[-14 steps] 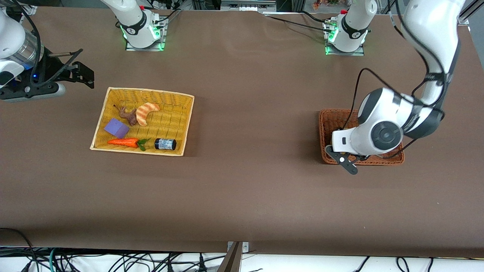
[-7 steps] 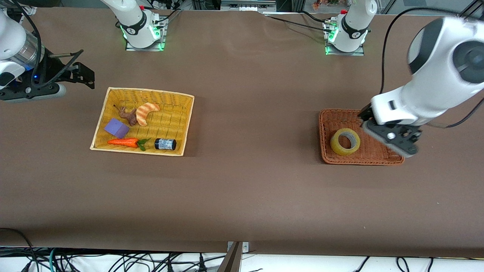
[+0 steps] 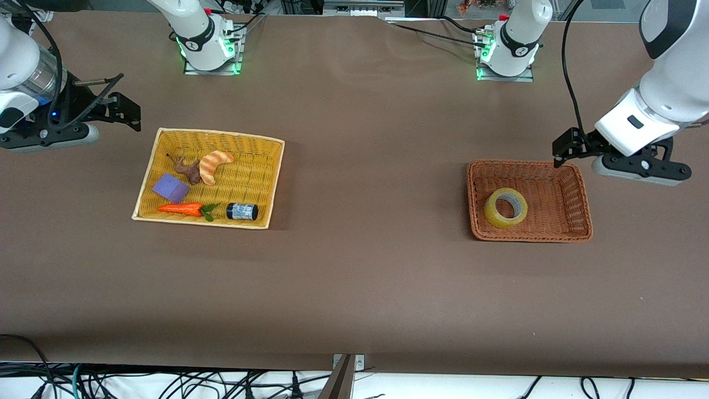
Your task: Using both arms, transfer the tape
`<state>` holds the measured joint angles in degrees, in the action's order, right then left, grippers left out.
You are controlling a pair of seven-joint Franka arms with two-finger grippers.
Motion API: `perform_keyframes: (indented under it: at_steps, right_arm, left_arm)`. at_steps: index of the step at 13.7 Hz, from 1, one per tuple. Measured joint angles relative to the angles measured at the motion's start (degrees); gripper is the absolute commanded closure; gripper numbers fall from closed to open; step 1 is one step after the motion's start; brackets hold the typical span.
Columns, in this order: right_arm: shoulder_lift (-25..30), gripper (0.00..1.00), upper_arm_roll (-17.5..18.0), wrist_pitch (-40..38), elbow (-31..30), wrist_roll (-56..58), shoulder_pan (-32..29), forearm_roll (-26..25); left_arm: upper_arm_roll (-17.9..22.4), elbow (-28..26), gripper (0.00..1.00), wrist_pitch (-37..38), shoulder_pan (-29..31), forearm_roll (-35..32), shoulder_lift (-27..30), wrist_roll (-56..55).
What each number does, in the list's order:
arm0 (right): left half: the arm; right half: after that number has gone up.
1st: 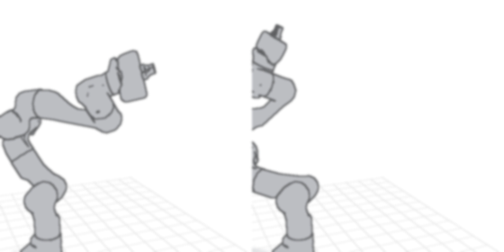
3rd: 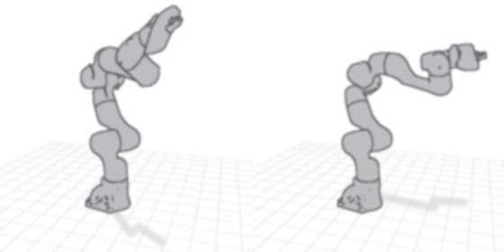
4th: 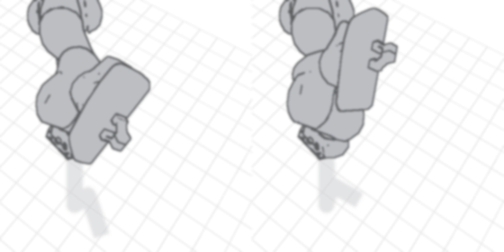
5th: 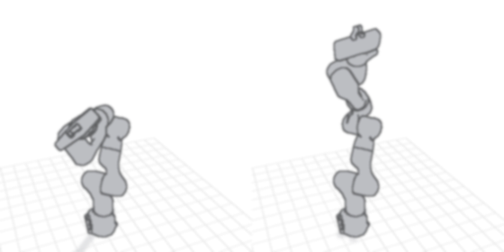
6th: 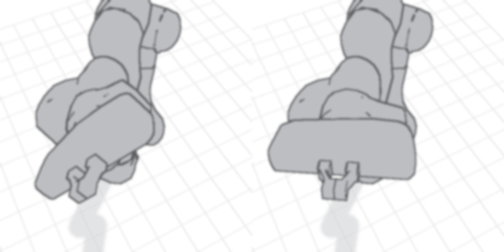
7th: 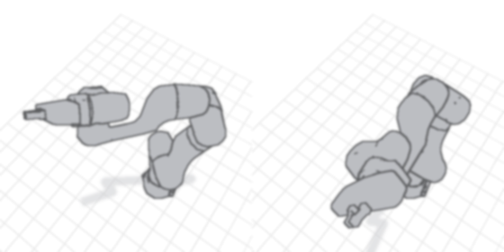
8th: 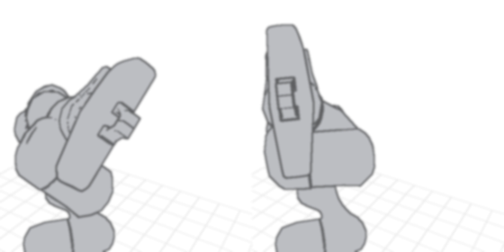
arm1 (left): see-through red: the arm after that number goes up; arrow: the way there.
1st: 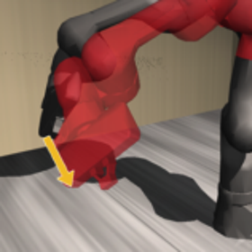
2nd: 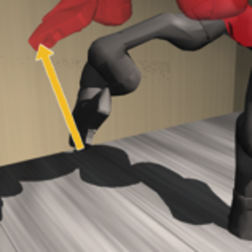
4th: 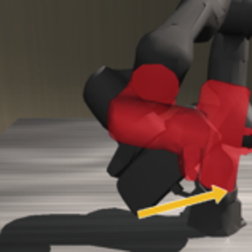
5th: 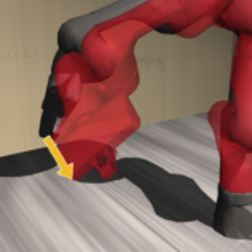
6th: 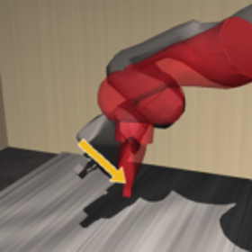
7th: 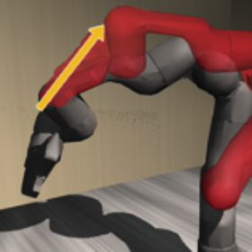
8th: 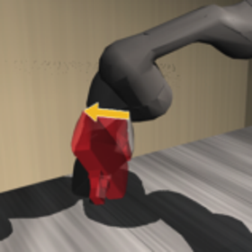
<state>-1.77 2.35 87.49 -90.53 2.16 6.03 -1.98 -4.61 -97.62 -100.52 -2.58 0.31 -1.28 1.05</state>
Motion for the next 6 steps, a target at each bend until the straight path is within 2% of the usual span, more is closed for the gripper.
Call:
perform_keyframes:
  at_steps: [2, 6]
  right_arm:
    - [0.0, 0.0, 0.01, 0.02, 0.01, 0.0, 0.0, 0.26]
    - [0.0, 0.0, 0.02, 0.03, 0.01, 0.01, 0.0, 1.38]
  left_arm:
    - [0.27, -1.81, 0.0, -0.12, 0.01, 0.11, 1.68, -0.5]
    - [0.22, -1.95, 0.0, 1.73, 0.0, -0.02, 1.75, -0.66]
